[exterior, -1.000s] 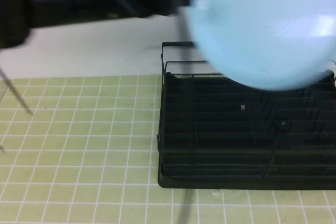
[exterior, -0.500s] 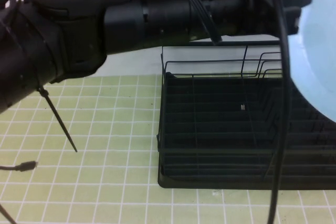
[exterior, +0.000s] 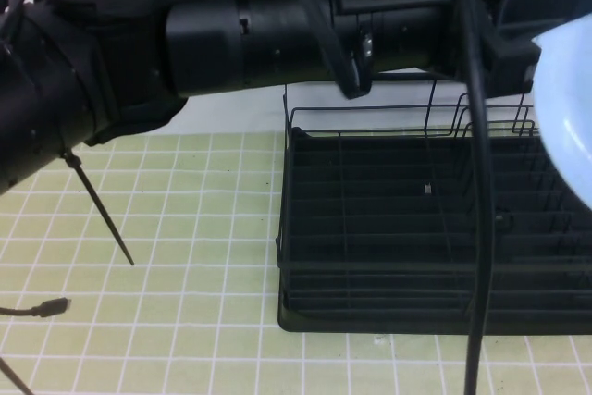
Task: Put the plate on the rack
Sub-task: Hand over the plate, then place the plate on the rack
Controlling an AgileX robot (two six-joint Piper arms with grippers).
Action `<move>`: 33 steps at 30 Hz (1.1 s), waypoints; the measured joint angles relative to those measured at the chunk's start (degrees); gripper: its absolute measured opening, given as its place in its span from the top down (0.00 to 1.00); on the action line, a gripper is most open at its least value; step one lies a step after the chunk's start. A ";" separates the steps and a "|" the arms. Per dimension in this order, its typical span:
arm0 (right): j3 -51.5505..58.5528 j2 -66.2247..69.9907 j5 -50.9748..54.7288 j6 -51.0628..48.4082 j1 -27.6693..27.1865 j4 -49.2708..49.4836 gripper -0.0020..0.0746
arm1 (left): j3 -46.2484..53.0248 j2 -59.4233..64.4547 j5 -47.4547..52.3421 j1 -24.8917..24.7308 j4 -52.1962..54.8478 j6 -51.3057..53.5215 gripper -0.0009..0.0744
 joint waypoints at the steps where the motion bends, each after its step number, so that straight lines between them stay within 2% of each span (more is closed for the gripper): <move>1: 0.00 0.00 0.00 -0.58 0.00 0.00 0.98 | 0.00 0.00 0.49 0.00 0.00 -0.18 0.67; 4: 0.00 0.12 0.00 -1.81 0.00 0.00 0.98 | 0.00 0.00 2.56 0.00 0.00 -1.69 0.30; 6: 0.00 0.50 -0.75 -2.33 0.00 0.00 0.98 | 0.00 0.00 3.68 0.00 0.00 -2.94 0.21; 7: 0.00 0.65 -1.67 -2.69 0.00 0.00 0.98 | 0.00 -0.12 3.94 0.00 0.14 -2.94 0.21; 9: -0.03 0.85 -3.71 -3.60 0.00 0.00 0.98 | 0.00 -0.68 3.69 0.00 1.38 -3.08 0.28; 12: -0.89 1.66 -7.16 -4.00 0.00 0.00 0.98 | 0.00 -2.83 1.15 1.21 3.57 -3.89 0.44; 15: -3.02 2.97 -9.42 -5.77 0.00 0.00 0.98 | 0.00 -5.36 -1.27 4.52 3.92 -7.44 0.67; 18: -6.13 5.84 -9.42 -10.77 0.00 -1.90 0.98 | 0.00 -7.83 -1.36 9.13 6.80 -9.12 0.95; 19: -7.51 7.19 -9.42 -11.70 0.00 -4.03 0.98 | 0.00 -8.39 -1.25 10.85 8.00 -9.38 0.98; 22: -12.37 12.31 -6.05 -11.41 0.00 -15.00 0.98 | 0.00 -9.57 -1.48 15.61 11.73 -12.41 0.99; 27: -22.84 23.86 9.15 -5.96 0.00 -37.88 0.98 | 0.12 -10.17 -3.05 22.64 18.45 -14.10 0.99; 30: -30.04 31.37 14.93 -5.67 0.00 -43.69 0.98 | 0.62 -10.17 -4.60 25.58 23.83 -15.98 0.99; 33: -35.70 37.88 14.51 -6.60 0.00 -47.40 0.98 | 2.06 -10.71 -8.52 27.78 29.27 -16.24 0.99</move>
